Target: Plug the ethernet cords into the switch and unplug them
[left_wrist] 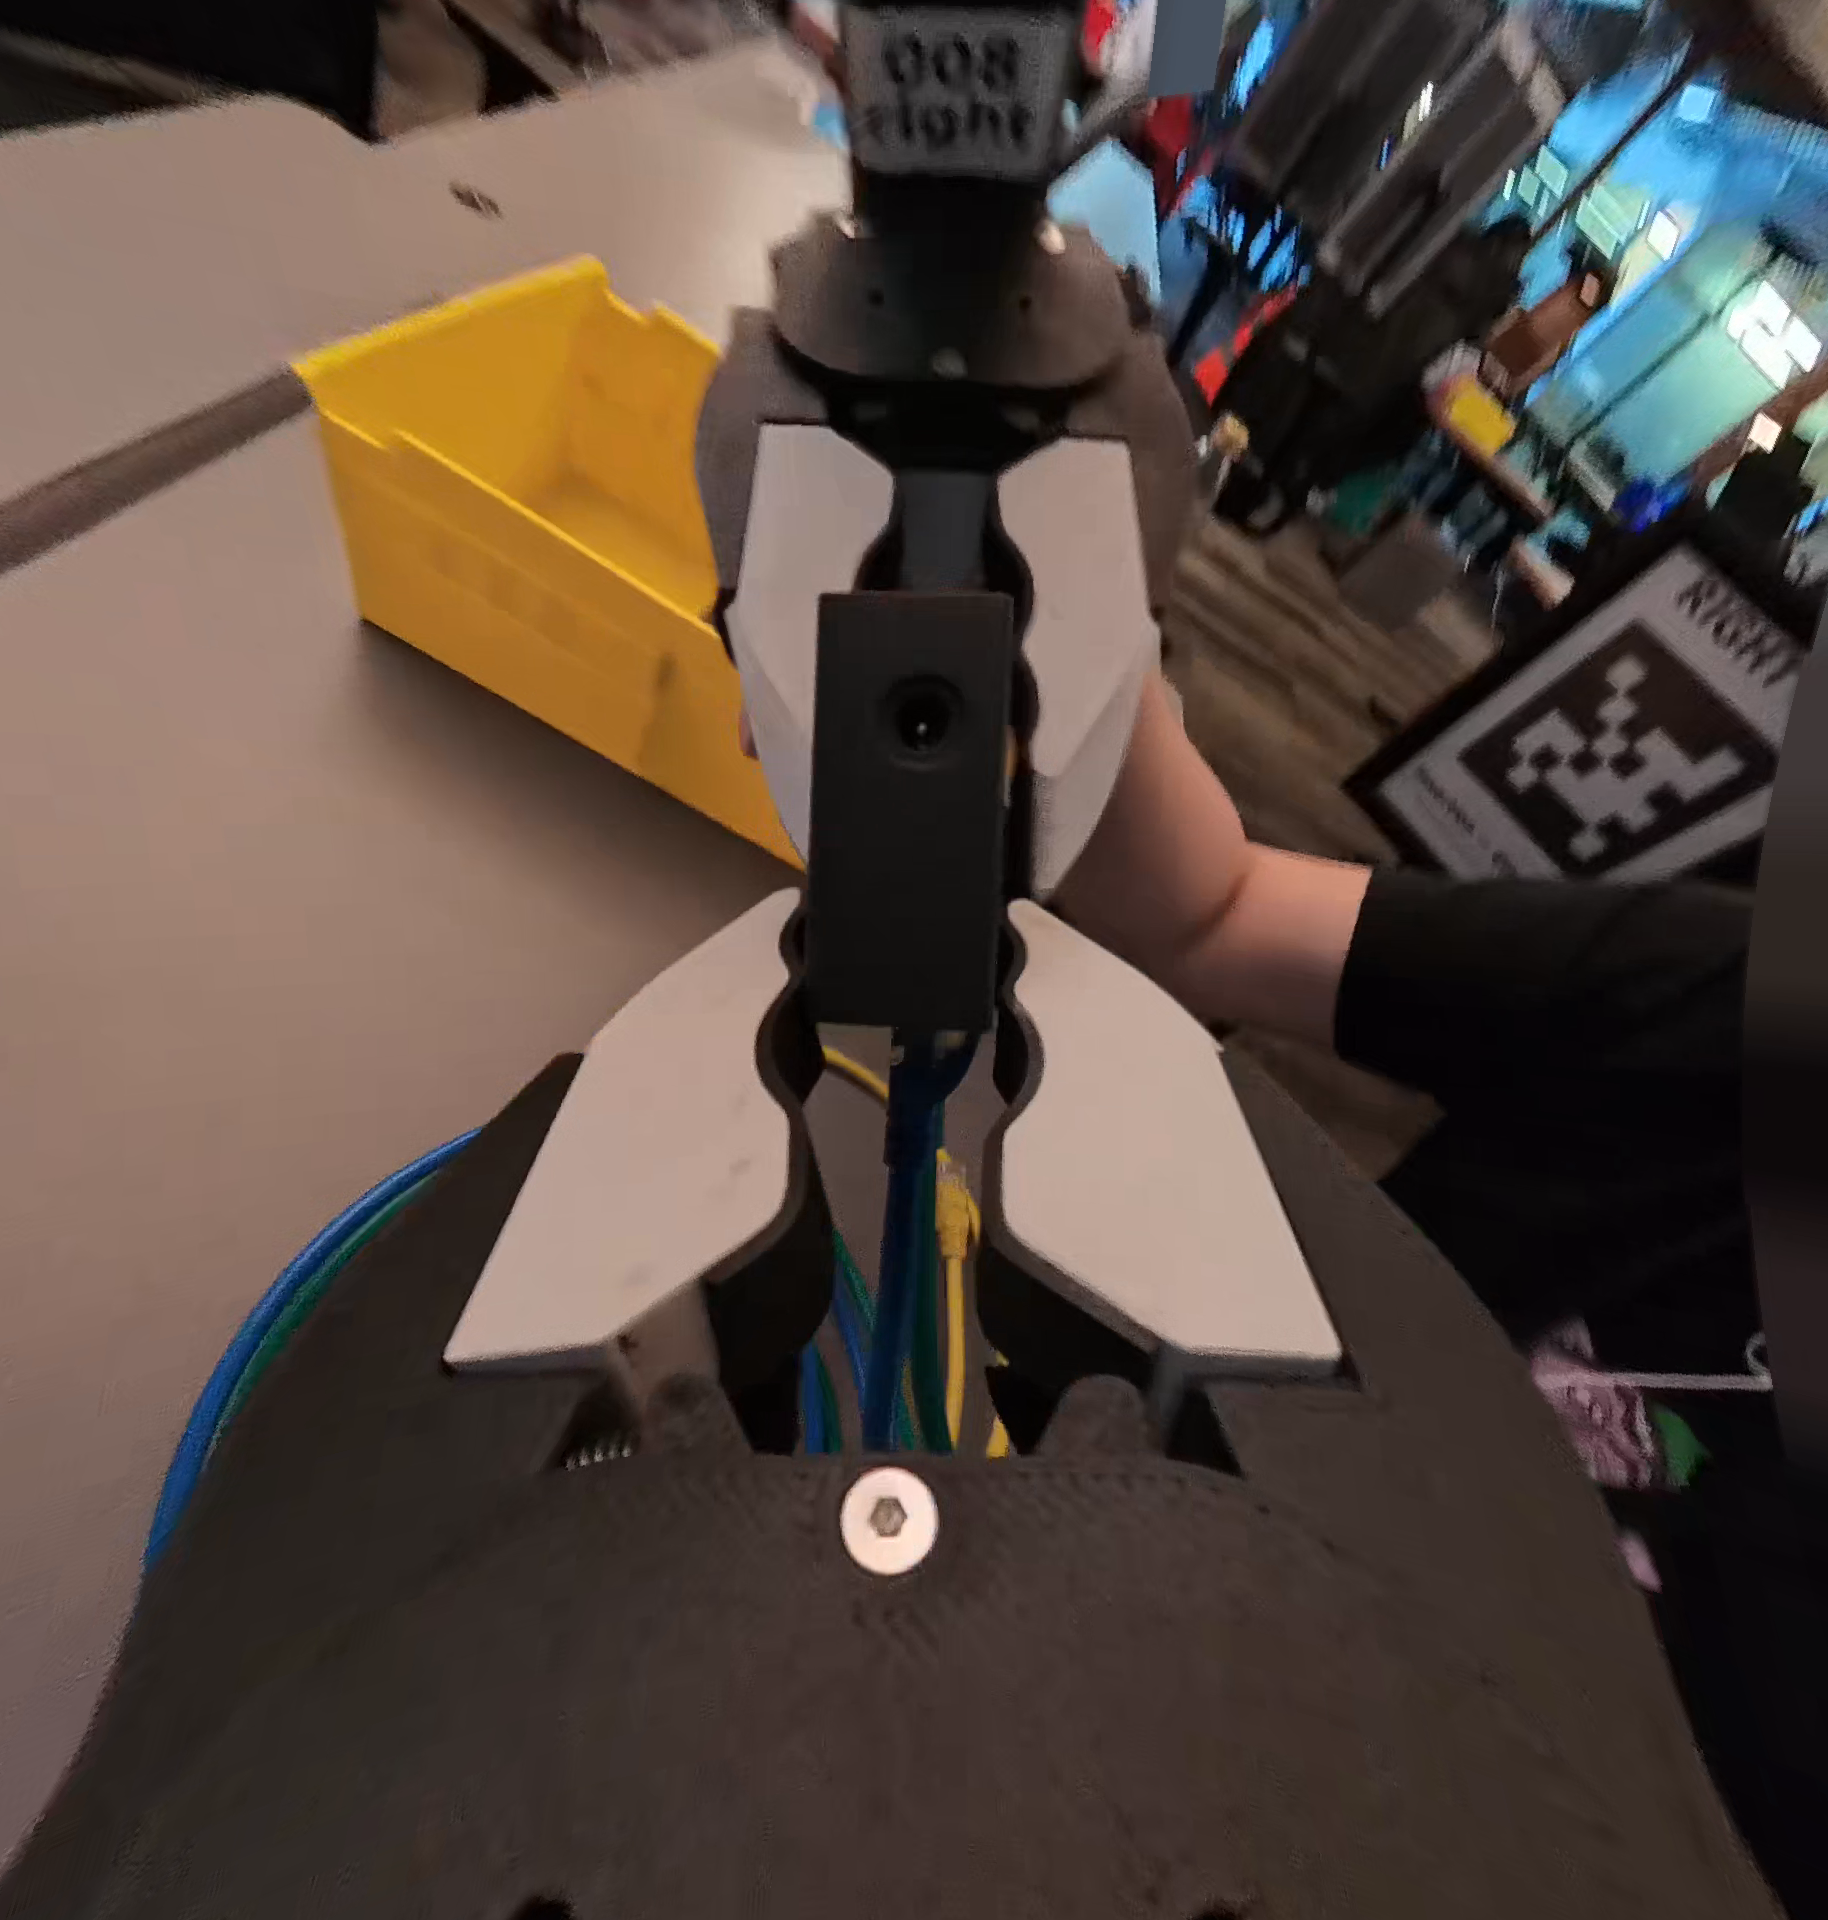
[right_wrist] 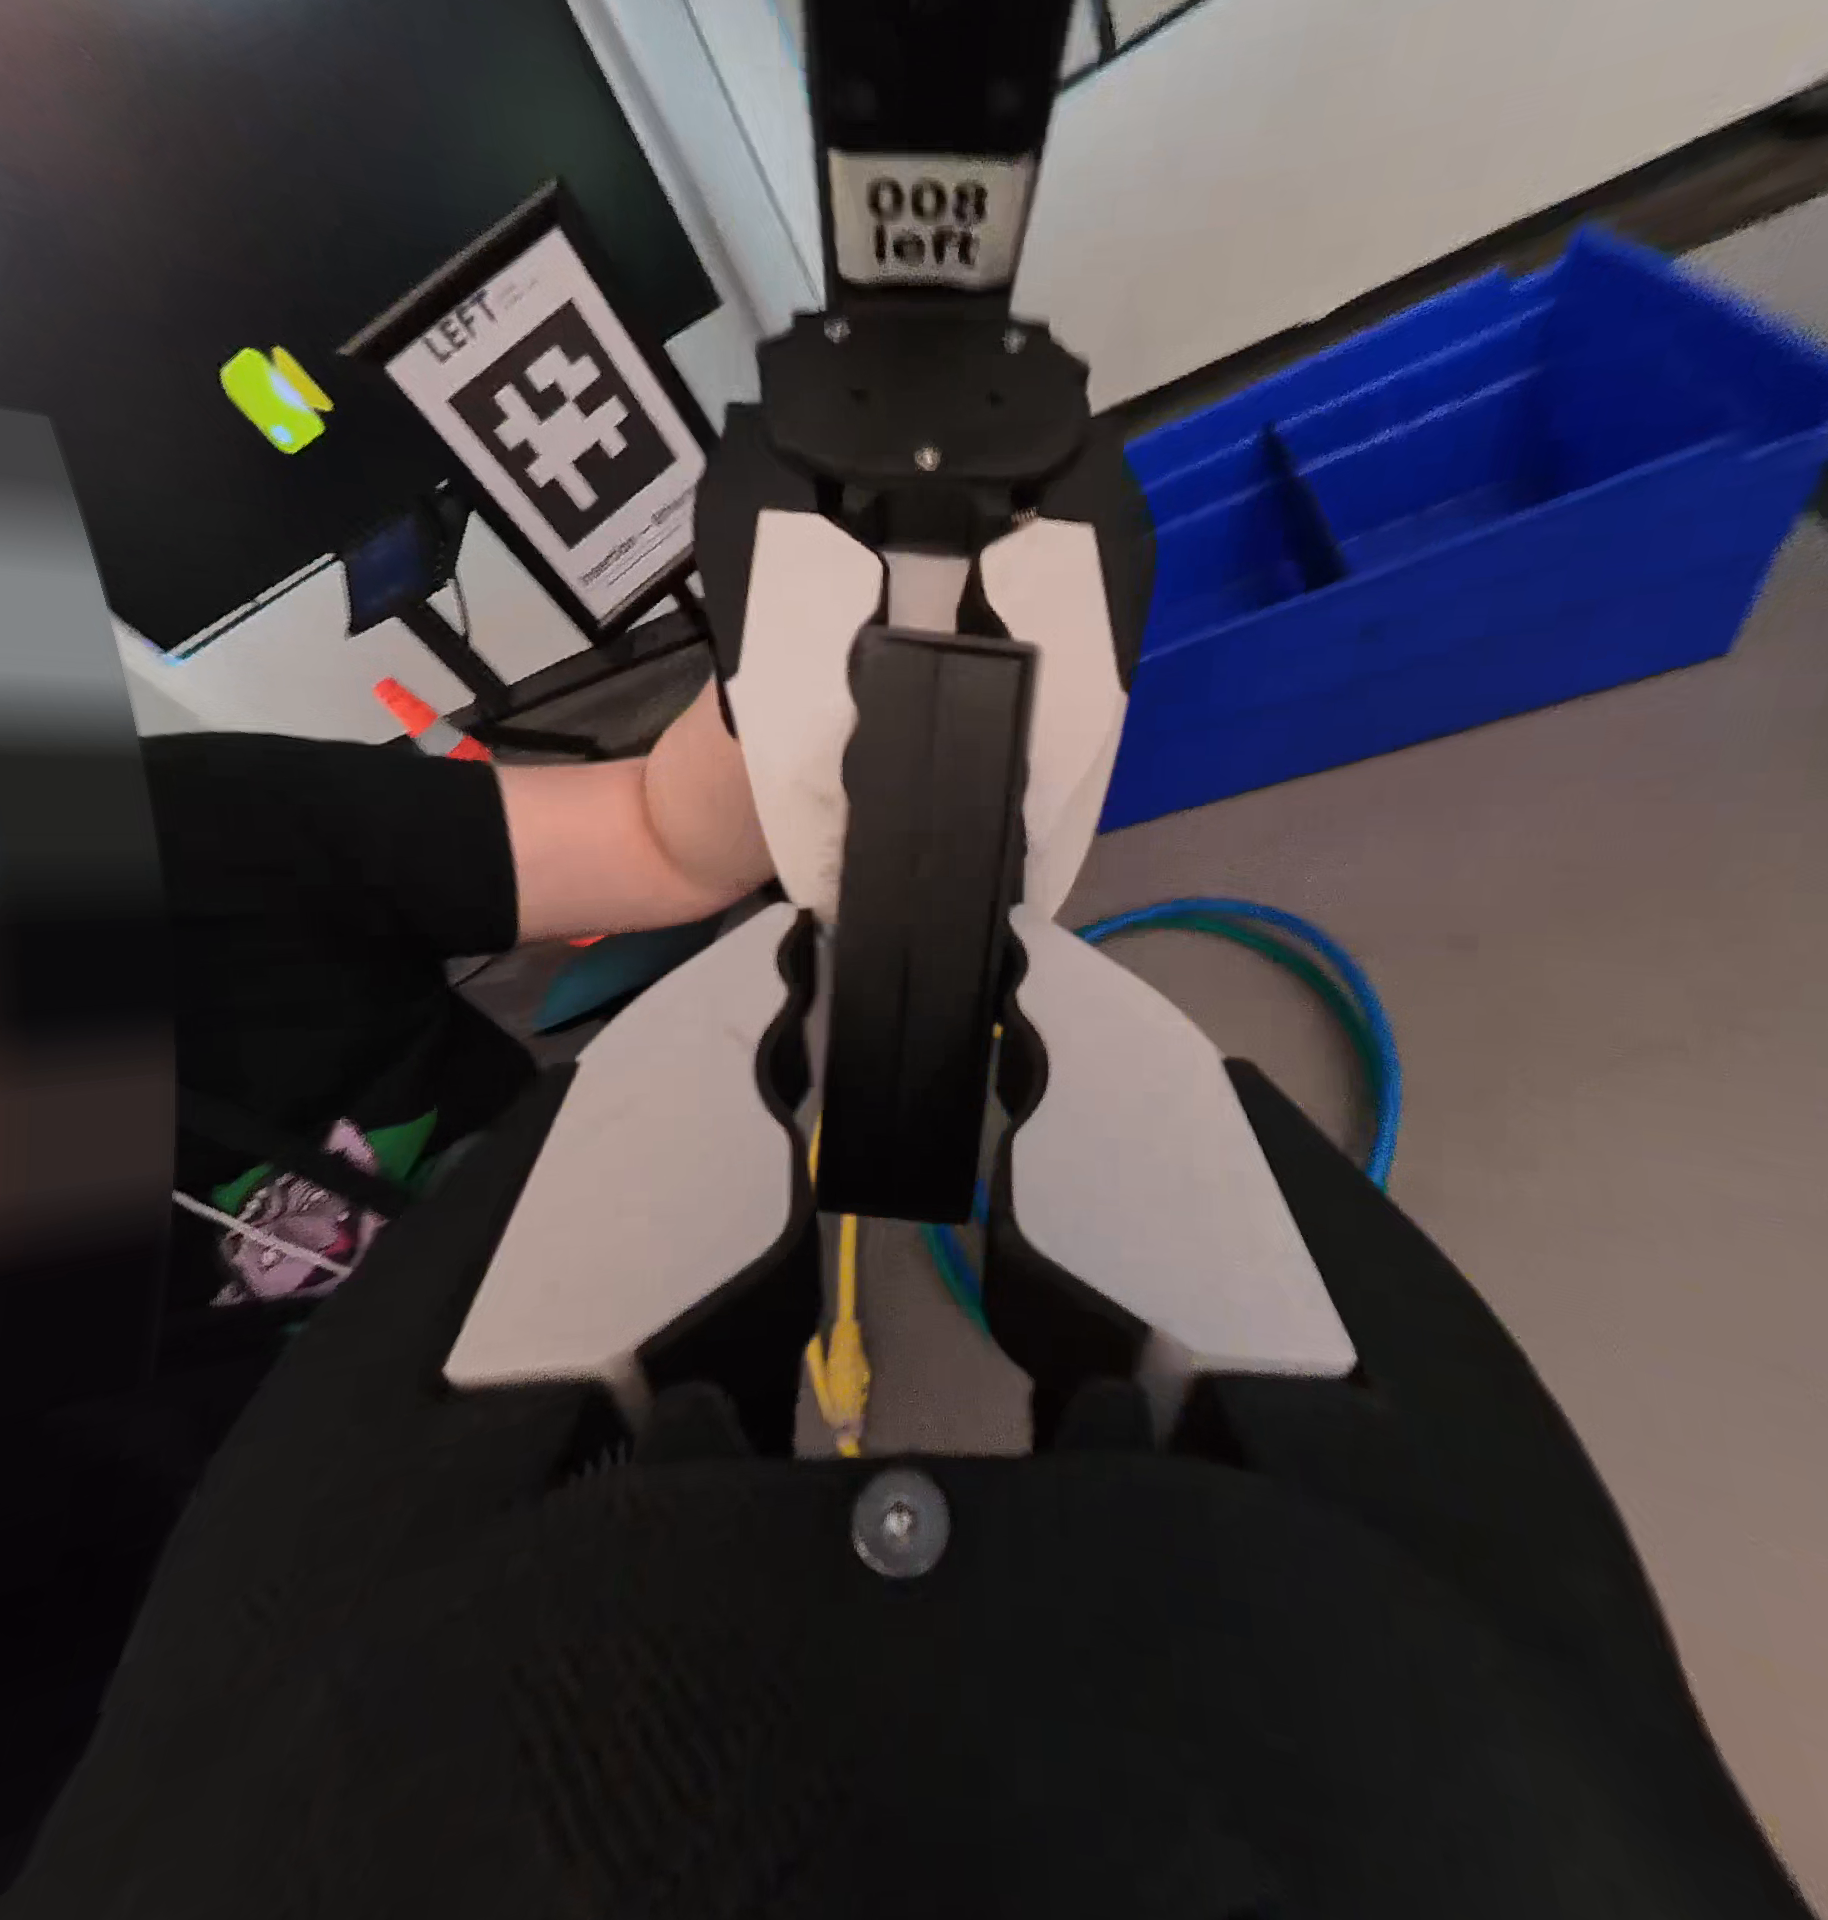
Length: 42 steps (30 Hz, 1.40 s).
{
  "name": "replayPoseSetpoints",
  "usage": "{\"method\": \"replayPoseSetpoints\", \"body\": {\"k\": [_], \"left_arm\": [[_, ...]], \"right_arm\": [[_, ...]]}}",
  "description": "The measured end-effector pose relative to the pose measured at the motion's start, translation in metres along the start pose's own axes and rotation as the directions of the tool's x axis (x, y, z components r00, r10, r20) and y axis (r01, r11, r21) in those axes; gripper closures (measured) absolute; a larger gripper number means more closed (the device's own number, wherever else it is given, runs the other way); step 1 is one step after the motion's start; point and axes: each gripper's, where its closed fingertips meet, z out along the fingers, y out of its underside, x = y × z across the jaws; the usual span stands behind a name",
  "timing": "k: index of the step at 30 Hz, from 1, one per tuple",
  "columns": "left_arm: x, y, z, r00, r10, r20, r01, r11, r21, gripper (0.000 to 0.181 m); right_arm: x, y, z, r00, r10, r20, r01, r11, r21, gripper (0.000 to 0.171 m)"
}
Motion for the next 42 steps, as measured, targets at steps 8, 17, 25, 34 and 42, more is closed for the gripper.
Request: {"method": "replayPoseSetpoints", "body": {"k": [8,17,25,34,42], "left_arm": [[-0.048,-0.020,-0.042,0.973,-0.231,0.014,0.216,0.928,0.304,0.155],[-0.035,-0.034,-0.057,0.964,-0.258,-0.063,0.260,0.865,0.430,0.155],[0.004,-0.032,-0.057,0.980,-0.076,-0.182,0.132,0.937,0.323,0.142],[0.008,-0.026,-0.078,0.771,0.544,0.331,-0.609,0.782,0.134,0.097],[0.030,-0.009,-0.047,0.284,0.831,0.478,-0.894,0.410,-0.182,0.112]], "right_arm": [[0.046,-0.034,-0.027,0.752,-0.377,-0.540,0.449,0.893,0.002,0.094],[0.046,-0.032,0.017,0.316,-0.689,-0.653,0.700,0.634,-0.330,0.100],[0.021,-0.035,0.009,0.363,-0.711,-0.602,0.707,0.631,-0.319,0.110],[-0.011,-0.022,0.010,0.824,-0.490,-0.284,0.517,0.856,0.021,0.111],[-0.025,-0.002,0.023,0.960,-0.279,0.005,0.278,0.960,0.041,0.111]]}}
